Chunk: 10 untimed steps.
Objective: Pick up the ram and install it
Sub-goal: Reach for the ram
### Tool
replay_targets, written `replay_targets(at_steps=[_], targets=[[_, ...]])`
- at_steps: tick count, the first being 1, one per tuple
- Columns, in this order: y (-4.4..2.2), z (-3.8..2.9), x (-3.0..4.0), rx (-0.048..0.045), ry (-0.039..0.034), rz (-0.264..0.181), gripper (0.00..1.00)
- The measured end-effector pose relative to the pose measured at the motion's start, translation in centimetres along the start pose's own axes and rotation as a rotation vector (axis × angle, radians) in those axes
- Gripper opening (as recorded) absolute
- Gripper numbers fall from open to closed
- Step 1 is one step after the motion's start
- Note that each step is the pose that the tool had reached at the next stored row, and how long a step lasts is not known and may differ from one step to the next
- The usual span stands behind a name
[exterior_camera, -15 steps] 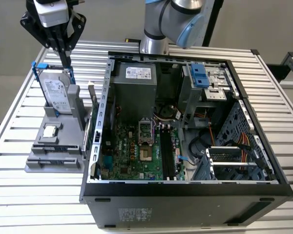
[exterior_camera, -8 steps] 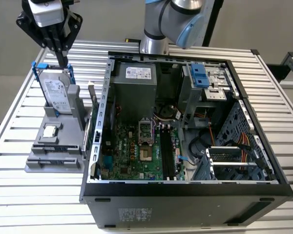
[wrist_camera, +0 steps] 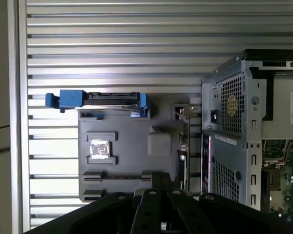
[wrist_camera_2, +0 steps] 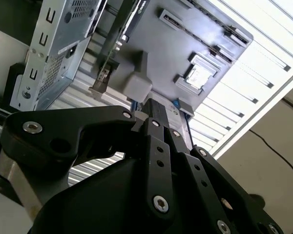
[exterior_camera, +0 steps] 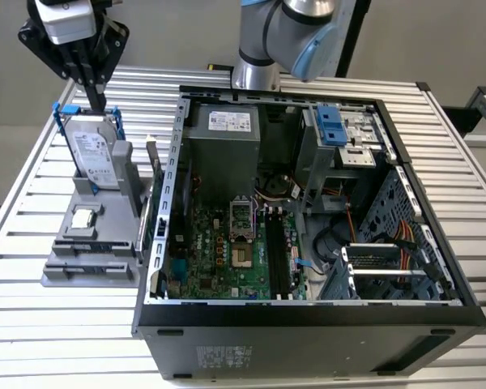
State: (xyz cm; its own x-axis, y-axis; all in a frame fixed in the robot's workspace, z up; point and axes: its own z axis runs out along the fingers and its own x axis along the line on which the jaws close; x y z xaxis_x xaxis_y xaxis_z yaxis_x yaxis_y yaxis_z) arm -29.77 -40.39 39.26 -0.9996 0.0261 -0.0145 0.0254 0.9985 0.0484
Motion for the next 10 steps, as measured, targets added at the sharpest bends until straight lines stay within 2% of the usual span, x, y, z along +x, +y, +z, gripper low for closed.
replay_targets(at_steps=[10], targets=[[-0.03, -0.02, 1.42, 0.0000, 0.0000, 0.000, 0.00]])
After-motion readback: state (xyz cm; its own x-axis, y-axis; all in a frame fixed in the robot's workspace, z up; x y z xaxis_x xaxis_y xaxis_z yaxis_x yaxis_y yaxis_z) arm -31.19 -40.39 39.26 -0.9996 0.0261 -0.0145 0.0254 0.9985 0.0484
